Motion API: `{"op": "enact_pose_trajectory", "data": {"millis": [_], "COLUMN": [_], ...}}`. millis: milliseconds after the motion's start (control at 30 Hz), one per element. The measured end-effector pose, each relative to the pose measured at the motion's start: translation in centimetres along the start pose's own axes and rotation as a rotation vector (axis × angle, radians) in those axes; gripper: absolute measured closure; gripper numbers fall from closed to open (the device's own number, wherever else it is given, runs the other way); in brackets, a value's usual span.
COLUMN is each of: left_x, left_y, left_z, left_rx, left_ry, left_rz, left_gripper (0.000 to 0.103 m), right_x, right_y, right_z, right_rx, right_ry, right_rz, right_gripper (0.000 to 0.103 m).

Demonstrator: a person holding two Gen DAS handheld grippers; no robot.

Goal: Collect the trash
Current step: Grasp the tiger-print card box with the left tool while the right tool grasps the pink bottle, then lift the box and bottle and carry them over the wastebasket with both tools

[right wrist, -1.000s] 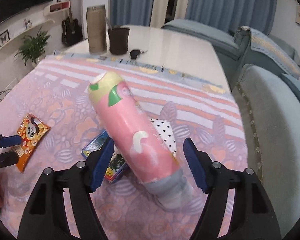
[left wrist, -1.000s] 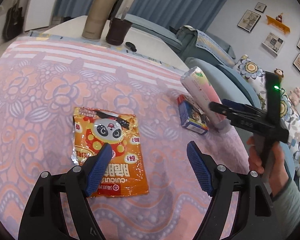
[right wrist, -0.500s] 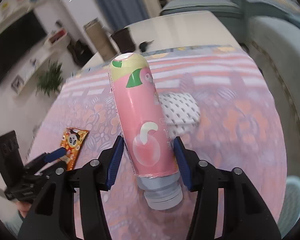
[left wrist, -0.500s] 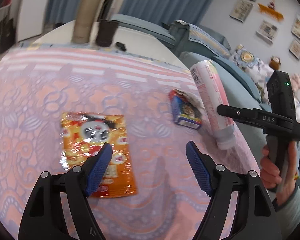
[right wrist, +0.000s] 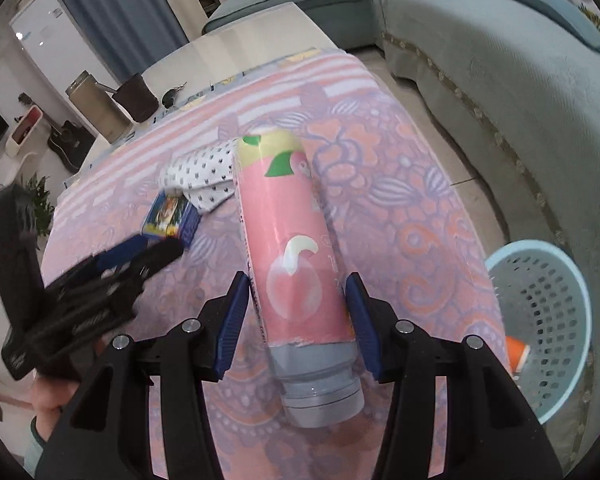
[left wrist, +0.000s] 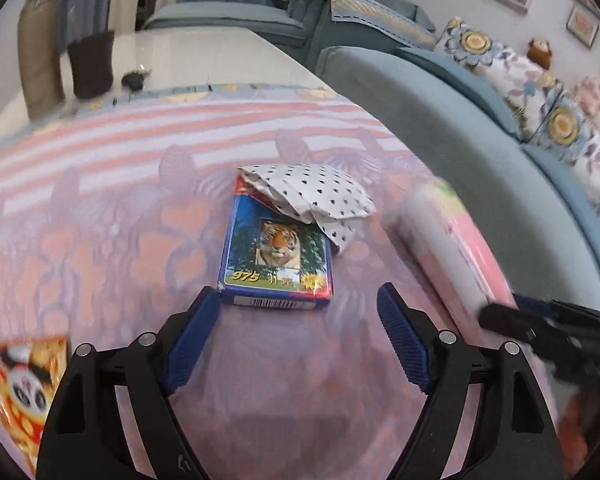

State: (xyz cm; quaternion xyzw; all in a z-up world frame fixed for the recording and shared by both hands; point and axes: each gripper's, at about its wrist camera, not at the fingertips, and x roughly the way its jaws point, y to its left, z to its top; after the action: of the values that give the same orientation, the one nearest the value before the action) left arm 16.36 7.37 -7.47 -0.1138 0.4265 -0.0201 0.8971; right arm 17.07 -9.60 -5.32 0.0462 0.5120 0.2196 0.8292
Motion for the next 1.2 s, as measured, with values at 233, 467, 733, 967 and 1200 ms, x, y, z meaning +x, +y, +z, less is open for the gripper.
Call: {"op": "enact_pose_trajectory", "data": {"millis": [233, 467, 733, 967, 1200], "left_x": [0.2, 1.8, 1.9, -4.2, -11.3], "left_y": [0.5, 0.5, -0.4, 2.4, 3.6], "left_z": [0.7, 2.0, 1.8, -3.1, -7.4], "left_rx": [0.053, 0.089, 0.166, 0.028, 0.031], "left_ry": [-0.014, 0.016, 0.015, 0.019, -0.065], "left_rz": [0.083, 0.103, 0.128, 0.093, 0.281], "left_gripper": [0.03, 0.021, 0.046, 0.046, 0.046], "right_x": [0.3, 0.8, 1.1, -1.5, -2.4], "right_y": [-0.8, -0.9, 0.1, 2.6, 4.4], "right_z": [-0.4, -0.7, -1.2, -3.5, -6.6], "right_rx": [-0.001, 0.003, -0.047, -0.121, -0.134], "right_ry": [-0.026, -0.025, -0.022, -0.022, 0.013], "right_rz": [0.032, 0.049, 0.006, 0.013, -0.024], "right_gripper": [0.055, 0.054, 0.058, 0.058, 0.058]}}
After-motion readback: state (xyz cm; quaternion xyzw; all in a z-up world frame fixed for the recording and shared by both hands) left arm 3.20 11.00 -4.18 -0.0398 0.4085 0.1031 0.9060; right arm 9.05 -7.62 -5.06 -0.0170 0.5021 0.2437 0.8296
